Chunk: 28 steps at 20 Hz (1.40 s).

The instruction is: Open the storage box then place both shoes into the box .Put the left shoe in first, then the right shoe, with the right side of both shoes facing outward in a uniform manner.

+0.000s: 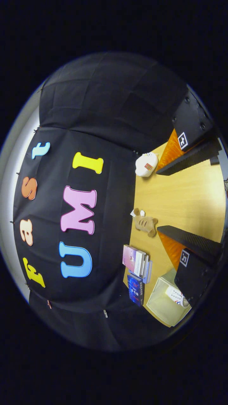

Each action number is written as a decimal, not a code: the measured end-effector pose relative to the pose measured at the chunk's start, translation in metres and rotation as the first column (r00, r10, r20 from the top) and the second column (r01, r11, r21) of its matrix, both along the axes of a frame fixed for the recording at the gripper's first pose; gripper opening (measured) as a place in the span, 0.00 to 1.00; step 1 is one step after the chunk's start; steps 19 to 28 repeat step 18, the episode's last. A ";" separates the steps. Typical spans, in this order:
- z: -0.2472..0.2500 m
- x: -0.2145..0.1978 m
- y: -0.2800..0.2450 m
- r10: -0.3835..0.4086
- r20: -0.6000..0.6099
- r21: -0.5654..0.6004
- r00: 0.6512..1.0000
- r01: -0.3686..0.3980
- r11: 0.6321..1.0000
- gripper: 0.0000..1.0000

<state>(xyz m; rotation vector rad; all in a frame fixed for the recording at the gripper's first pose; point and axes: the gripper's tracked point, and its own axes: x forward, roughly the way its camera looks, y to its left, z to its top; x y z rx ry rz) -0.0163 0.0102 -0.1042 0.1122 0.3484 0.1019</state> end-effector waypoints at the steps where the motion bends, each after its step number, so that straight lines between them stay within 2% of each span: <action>1: 0.004 0.001 -0.003 -0.008 0.020 -0.001 1.000 0.008 1.000 0.97; 7: 0.009 0.008 -0.010 -0.013 0.051 0.018 0.999 0.013 1.000 0.98; 18: -0.014 0.033 0.028 0.076 0.038 0.014 0.996 -0.077 0.997 0.98; 28: -0.014 0.033 0.028 0.076 0.038 0.014 0.996 -0.077 0.997 0.98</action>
